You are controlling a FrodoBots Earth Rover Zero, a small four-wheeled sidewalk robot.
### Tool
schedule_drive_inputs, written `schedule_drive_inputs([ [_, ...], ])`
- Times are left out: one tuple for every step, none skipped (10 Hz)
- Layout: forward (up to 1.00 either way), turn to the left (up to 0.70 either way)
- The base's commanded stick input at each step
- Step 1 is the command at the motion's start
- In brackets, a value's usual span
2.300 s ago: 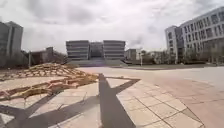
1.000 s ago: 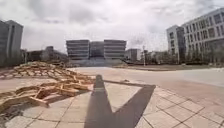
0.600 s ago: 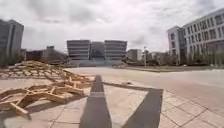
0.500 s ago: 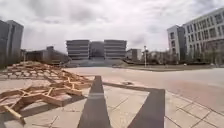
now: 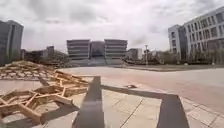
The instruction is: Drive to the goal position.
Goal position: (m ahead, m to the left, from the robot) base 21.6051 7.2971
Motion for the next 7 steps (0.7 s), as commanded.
schedule_drive_inputs([
  [1.00,0.33],
  [1.00,0.11],
  [1.00,0.04],
  [1.00,0.03],
  [1.00,0.03],
  [1.00,0.03],
  [1.00,0.03],
])
